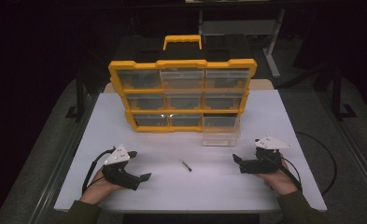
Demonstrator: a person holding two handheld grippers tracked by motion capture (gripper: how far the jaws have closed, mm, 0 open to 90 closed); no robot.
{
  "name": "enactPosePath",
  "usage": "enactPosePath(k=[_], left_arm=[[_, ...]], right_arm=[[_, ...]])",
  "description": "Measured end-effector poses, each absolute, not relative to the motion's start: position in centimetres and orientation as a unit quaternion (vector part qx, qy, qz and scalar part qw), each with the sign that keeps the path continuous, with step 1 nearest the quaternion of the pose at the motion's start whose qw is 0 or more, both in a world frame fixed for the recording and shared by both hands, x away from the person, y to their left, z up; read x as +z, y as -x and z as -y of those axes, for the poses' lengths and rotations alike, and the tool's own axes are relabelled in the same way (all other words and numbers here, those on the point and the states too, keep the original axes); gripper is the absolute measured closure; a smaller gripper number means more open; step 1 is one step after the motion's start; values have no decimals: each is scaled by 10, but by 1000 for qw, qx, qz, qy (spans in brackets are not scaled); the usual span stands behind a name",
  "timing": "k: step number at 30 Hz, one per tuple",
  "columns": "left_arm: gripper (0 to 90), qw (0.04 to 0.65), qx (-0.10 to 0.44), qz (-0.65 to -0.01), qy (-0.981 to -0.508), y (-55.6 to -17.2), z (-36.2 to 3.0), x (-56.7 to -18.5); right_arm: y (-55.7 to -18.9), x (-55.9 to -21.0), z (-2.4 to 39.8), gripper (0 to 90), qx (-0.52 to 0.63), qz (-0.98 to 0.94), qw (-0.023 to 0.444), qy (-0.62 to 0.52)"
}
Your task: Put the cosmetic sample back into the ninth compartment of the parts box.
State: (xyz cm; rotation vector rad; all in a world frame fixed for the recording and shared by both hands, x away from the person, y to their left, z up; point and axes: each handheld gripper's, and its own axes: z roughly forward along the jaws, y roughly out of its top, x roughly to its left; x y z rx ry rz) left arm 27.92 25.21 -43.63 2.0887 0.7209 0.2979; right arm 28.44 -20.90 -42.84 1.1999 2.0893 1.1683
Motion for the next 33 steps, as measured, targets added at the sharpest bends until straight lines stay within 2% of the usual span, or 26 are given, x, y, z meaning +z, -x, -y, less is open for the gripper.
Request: enactPosePath(k=[12, 33], left_arm=[[0, 441, 118, -286, -842, -279, -251, -436], [0, 444, 110, -273, -846, -281, -240, -433]], right_arm=[[-267, -431, 209, 0, 456, -761, 213, -410], [-257, -438, 201, 0, 458, -773, 216, -382]])
